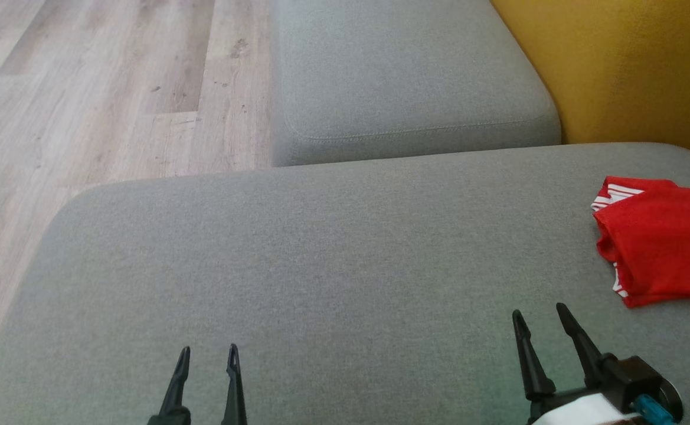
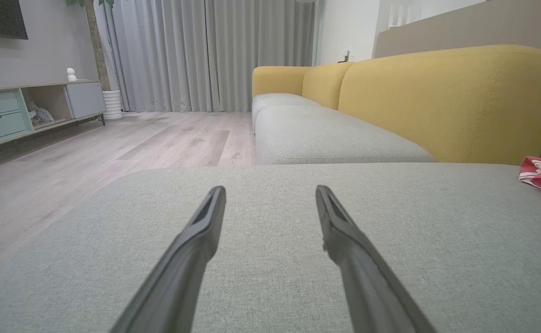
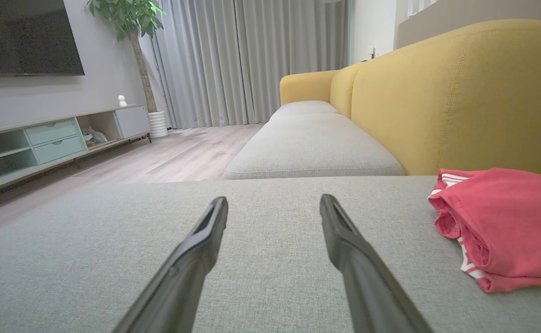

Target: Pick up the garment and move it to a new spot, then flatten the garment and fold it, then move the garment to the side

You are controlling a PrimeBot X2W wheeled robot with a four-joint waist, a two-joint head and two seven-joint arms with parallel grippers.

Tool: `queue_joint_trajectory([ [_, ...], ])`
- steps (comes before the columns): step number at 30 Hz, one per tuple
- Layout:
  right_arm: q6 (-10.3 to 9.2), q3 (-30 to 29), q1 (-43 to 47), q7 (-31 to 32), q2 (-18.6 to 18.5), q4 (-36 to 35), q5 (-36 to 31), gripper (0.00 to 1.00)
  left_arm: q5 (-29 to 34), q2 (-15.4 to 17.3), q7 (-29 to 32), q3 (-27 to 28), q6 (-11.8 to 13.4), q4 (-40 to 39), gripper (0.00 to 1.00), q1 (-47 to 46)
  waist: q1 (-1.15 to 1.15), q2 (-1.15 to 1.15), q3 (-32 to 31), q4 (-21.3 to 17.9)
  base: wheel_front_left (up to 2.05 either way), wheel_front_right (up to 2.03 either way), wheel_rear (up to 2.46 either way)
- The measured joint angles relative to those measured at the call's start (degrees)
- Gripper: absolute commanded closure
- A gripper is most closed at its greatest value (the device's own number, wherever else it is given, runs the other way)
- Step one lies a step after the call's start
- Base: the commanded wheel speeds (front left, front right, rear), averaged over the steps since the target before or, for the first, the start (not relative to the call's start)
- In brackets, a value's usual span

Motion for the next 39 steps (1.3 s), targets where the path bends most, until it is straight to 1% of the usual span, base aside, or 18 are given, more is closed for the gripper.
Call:
queue_joint_trajectory([
  [3,0.0,0.0,0.0,0.0,0.0,0.0,0.0,0.0,0.6,0.0,0.0,0.4,-0.1,0.0,0.0,0.0,0.01,0.0,0.2,0.1,0.0,0.0,0.0],
  [5,0.0,0.0,0.0,0.0,0.1,0.0,0.0,0.0,0.9,0.0,0.0,0.6,-0.6,-0.1,0.0,0.0,0.01,0.0,0.4,0.1,0.0,0.0,0.0],
  [6,-0.01,0.1,0.0,0.0,0.1,0.7,0.0,1.0,0.9,0.0,0.1,0.5,-0.6,0.6,1.0,0.0,0.01,0.0,0.4,0.1,0.0,0.0,0.0],
  [9,-0.01,0.1,1.3,0.1,0.1,2.9,0.3,1.0,0.5,0.0,0.3,0.4,-0.7,2.6,1.0,1.3,0.01,0.0,0.5,0.1,0.0,0.0,0.0],
  [12,-0.01,0.0,2.3,0.6,0.1,3.3,2.3,1.0,-1.7,0.0,0.6,0.5,-0.8,3.0,1.0,2.1,0.02,0.0,0.7,0.1,0.0,0.0,0.0],
  [17,-0.01,-0.3,2.0,1.1,0.1,3.3,5.1,1.0,-4.4,0.0,1.4,1.0,-1.4,3.0,1.0,1.9,0.02,0.0,1.0,0.1,0.0,0.0,0.0],
  [39,-0.01,-2.8,-0.1,4.8,0.1,3.3,20.9,1.0,-20.3,0.2,4.5,3.4,-4.4,3.1,1.0,-0.8,0.02,0.0,2.8,0.3,0.0,0.0,0.0],
])
